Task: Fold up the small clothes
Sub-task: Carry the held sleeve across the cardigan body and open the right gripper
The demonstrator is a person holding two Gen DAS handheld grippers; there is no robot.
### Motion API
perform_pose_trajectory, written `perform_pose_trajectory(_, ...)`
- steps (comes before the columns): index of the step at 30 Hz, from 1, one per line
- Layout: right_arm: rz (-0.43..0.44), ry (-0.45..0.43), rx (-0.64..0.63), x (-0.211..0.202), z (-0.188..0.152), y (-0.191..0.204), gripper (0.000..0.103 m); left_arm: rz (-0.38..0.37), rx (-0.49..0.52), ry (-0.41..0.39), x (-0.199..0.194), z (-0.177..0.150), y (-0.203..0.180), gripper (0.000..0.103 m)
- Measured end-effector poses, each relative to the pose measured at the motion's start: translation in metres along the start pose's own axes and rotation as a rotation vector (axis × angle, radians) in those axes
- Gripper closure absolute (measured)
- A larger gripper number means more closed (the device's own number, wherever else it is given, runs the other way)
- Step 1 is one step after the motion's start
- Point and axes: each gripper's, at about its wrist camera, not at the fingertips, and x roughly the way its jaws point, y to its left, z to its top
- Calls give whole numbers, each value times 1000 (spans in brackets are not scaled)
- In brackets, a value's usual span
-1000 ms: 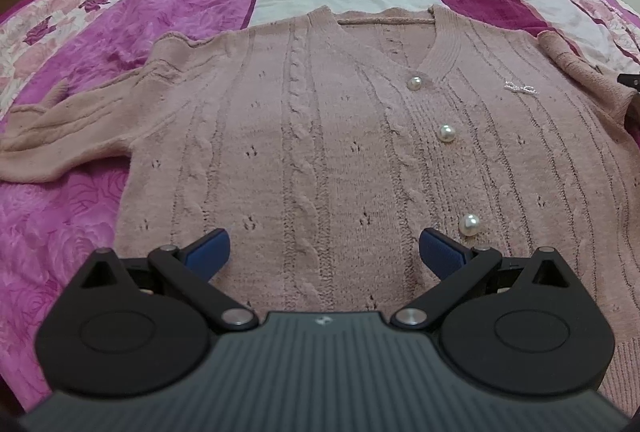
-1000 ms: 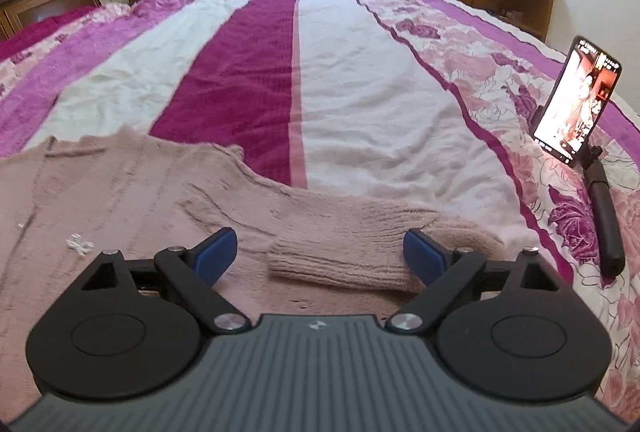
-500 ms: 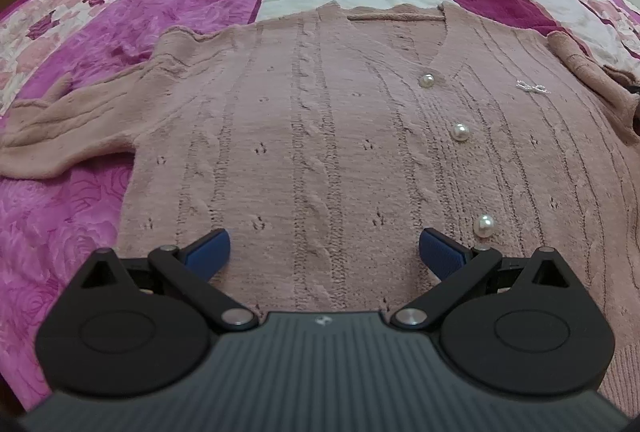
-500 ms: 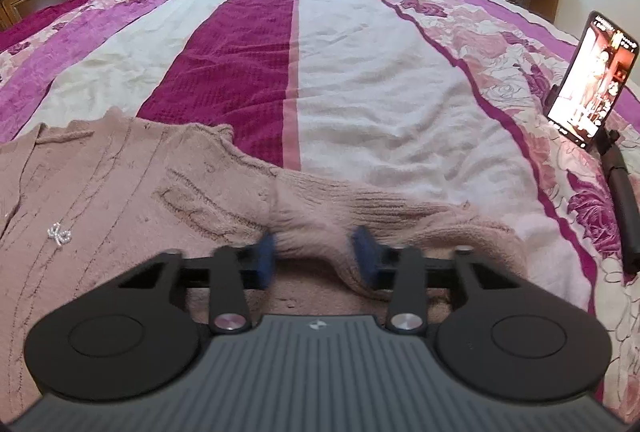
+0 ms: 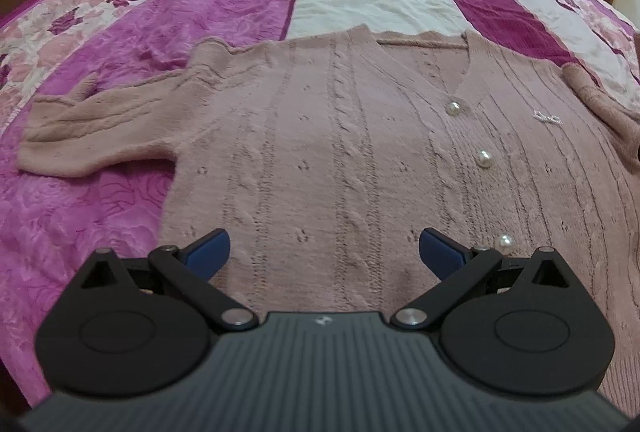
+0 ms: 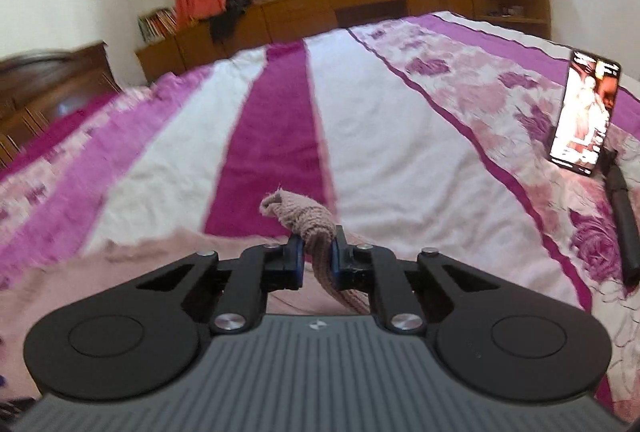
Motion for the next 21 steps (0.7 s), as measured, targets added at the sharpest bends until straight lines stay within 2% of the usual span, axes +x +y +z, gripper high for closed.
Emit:
perform_pose_trajectory(7, 122, -41, 91, -14, 24, 45, 90, 43, -46, -45, -10, 6, 25, 0)
perform_pose_trajectory(15, 281, -110, 148, -23, 47, 126, 90, 94, -120, -73, -21, 7, 60, 0)
perform_pose_trajectory(21, 416, -72, 193, -13, 41, 191, 90, 127, -155, -85, -28, 4, 78, 0)
